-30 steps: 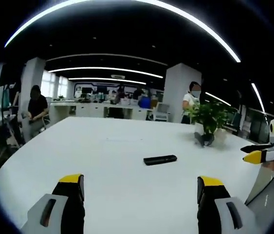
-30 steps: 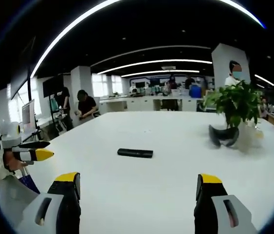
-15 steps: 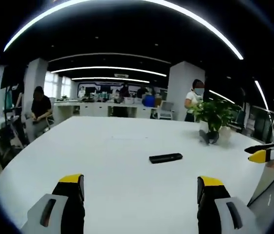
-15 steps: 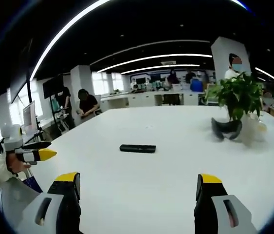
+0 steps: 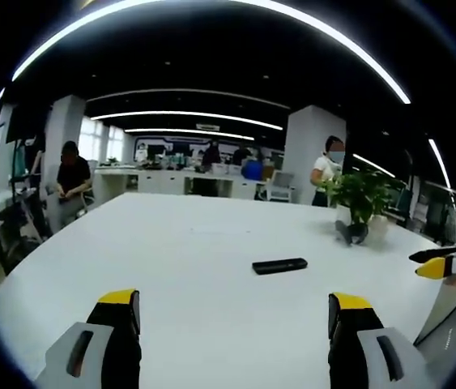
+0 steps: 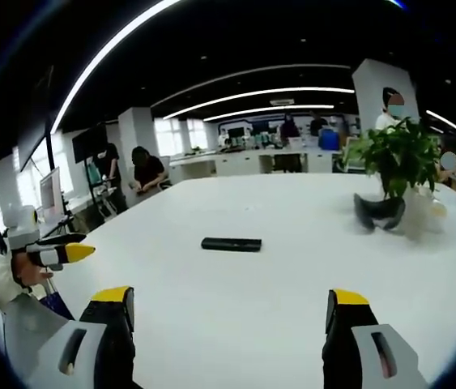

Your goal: Press the specified remote control buttons in sequence, fully releasing each button before pressing the next.

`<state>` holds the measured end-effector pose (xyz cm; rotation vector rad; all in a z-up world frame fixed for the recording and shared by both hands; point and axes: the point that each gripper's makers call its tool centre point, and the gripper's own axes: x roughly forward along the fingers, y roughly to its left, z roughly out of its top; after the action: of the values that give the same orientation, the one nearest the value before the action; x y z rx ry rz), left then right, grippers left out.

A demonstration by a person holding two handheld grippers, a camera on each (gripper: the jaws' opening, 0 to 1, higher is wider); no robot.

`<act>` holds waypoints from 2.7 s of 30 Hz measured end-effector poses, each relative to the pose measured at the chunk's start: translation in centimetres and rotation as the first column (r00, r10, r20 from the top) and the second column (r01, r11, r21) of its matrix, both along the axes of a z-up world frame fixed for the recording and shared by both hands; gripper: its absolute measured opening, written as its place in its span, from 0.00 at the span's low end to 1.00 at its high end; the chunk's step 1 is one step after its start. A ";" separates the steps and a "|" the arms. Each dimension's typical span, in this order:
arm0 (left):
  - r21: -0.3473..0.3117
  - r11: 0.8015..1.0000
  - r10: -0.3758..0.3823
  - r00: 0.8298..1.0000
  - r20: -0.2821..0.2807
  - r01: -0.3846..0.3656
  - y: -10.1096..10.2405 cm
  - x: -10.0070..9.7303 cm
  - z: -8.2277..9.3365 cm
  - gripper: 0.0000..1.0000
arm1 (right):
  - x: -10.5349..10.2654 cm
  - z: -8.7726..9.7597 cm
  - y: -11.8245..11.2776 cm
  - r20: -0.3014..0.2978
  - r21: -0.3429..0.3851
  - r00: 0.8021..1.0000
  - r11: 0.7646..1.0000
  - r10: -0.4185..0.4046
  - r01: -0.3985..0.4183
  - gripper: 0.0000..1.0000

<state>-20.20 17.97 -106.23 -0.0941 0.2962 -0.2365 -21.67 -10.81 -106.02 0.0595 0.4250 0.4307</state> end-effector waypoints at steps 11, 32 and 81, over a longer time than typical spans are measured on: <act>-0.021 1.000 0.018 1.000 0.003 -0.018 0.4 0.1 0.1 0.99 | 0.0 -0.2 0.1 -0.009 -0.001 1.000 1.000 0.005 -0.005 0.98; -0.018 1.000 0.006 1.000 -0.005 -0.006 0.1 0.1 -0.1 0.99 | 0.1 -0.2 -0.1 -0.007 -0.005 1.000 1.000 -0.006 0.006 0.98; 0.019 1.000 0.019 1.000 -0.003 -0.019 0.4 0.0 0.0 0.99 | 0.5 -0.1 -0.1 0.002 -0.008 1.000 1.000 0.013 -0.013 0.96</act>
<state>-20.23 18.33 -106.19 -0.0783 0.3007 -0.2148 -21.18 -10.90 -106.15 0.0482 0.4249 0.4421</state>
